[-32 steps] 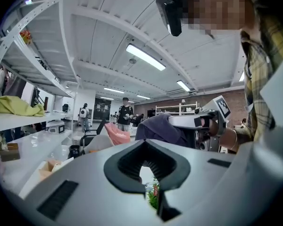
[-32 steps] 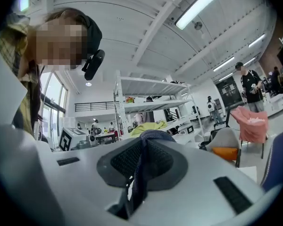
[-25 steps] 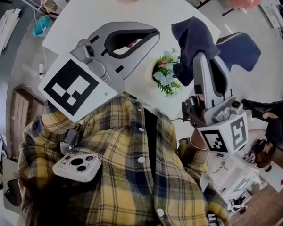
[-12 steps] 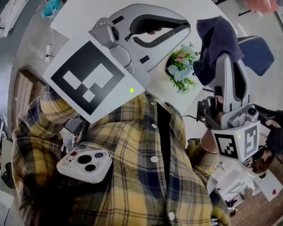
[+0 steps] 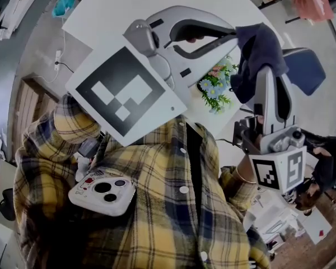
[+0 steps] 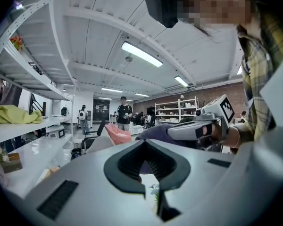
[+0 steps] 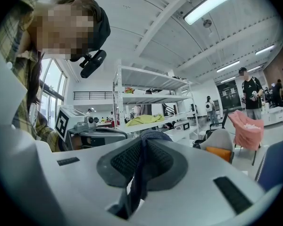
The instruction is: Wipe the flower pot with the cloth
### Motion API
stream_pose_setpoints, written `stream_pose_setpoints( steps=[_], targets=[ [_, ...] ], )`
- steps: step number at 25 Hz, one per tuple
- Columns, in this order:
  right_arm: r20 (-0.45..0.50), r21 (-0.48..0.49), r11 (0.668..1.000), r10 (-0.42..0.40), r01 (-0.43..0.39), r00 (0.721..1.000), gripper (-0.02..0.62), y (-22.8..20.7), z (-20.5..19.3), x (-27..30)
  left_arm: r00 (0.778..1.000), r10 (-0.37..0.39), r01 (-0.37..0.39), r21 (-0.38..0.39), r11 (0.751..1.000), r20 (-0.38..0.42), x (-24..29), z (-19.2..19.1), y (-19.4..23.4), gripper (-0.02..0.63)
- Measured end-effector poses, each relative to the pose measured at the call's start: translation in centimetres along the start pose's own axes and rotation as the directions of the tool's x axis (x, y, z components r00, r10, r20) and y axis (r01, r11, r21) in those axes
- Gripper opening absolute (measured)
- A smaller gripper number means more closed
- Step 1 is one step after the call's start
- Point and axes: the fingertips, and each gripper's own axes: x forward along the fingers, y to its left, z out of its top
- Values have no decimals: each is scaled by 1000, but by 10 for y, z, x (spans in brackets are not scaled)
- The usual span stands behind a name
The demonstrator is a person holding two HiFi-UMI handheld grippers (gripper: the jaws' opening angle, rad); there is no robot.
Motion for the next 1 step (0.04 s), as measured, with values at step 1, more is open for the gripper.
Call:
stream_pose_setpoints(
  steps=[1],
  targets=[
    [0, 1, 1000, -4, 4, 1000, 26, 0, 1, -1, 1000, -5, 5, 2, 1000, 2, 0, 0, -1, 8]
  ],
)
